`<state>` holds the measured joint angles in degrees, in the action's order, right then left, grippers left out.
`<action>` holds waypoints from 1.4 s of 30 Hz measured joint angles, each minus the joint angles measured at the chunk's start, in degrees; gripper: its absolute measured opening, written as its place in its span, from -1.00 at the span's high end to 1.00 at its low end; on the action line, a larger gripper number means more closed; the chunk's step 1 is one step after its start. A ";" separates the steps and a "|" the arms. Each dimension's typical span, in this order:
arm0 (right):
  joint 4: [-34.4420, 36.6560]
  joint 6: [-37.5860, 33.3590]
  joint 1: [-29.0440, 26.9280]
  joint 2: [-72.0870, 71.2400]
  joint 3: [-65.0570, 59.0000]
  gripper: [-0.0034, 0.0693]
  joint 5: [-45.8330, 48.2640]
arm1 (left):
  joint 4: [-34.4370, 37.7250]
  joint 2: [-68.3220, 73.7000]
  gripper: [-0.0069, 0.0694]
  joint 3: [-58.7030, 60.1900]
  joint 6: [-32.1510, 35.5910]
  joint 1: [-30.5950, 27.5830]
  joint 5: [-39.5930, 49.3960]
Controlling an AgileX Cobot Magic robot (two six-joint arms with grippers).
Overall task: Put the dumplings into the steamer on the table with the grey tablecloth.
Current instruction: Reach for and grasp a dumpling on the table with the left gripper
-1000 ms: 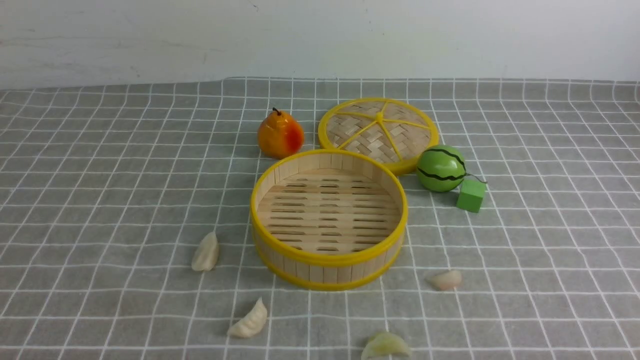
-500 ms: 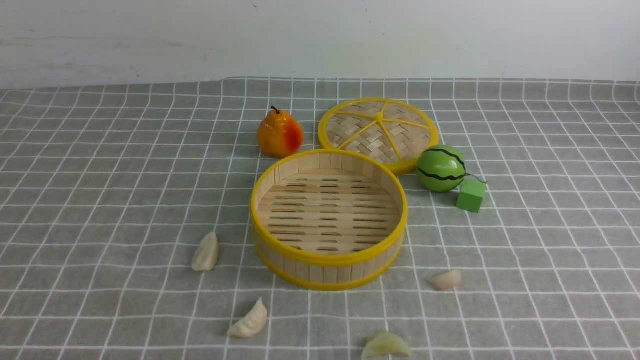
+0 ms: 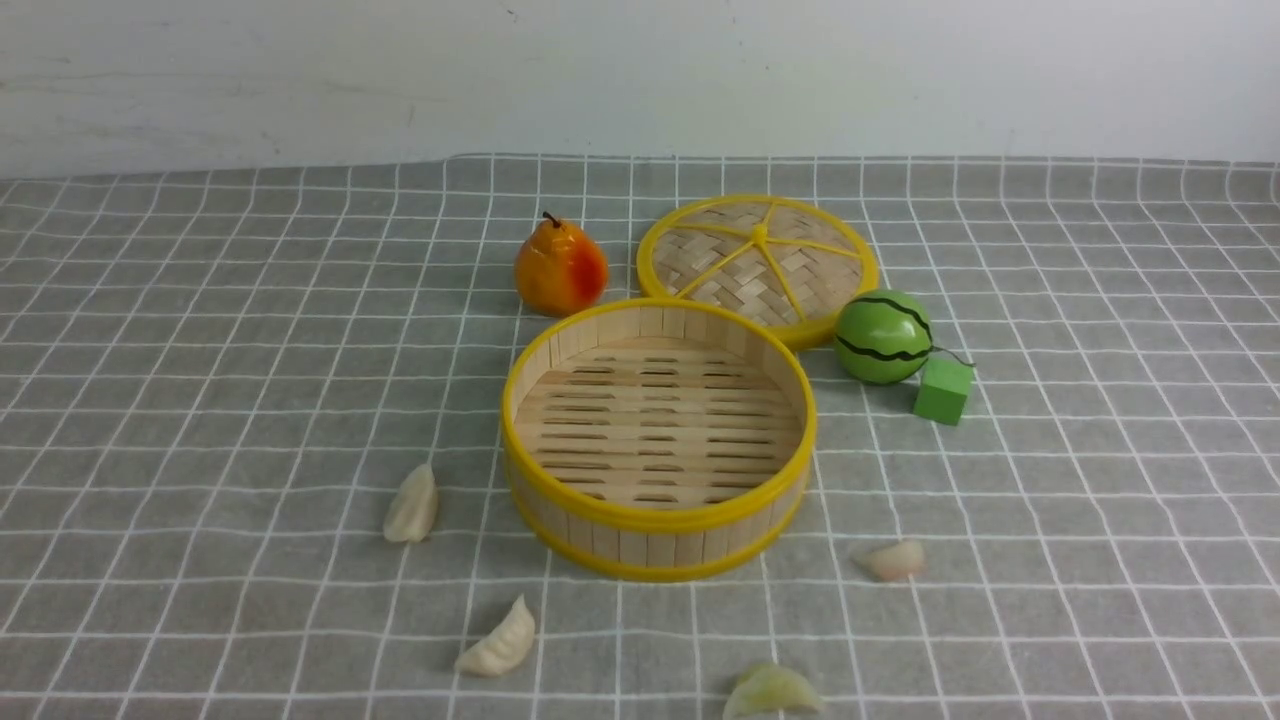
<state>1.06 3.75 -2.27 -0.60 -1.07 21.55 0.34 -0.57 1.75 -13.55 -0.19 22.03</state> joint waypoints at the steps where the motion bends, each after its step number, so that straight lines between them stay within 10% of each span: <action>1: 0.00 0.00 0.00 0.00 0.00 0.25 0.00 | 0.00 0.00 0.19 0.00 0.00 0.00 0.00; 11: 6.28 0.19 0.00 0.00 0.00 0.25 0.00 | 1.60 0.00 0.19 0.00 -1.46 0.00 -1.40; 21: 47.70 18.17 0.00 0.00 -0.52 0.25 1.19 | 45.28 0.00 0.19 0.00 -30.69 0.00 -10.55; 29: 50.98 16.69 0.00 0.00 -0.52 0.25 0.79 | 51.28 0.00 0.19 0.00 -32.77 0.00 -11.09; 36: 51.29 1.77 0.00 0.00 4.60 0.25 -0.09 | 43.51 0.60 0.23 -16.65 -2.73 0.00 2.01; 42: 50.85 -9.38 0.00 11.33 15.89 0.58 -2.64 | 28.95 16.15 0.56 -35.34 4.98 0.00 17.03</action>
<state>51.91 -5.63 -2.27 10.73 14.82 18.91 29.28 15.58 -33.59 -8.57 -0.19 39.06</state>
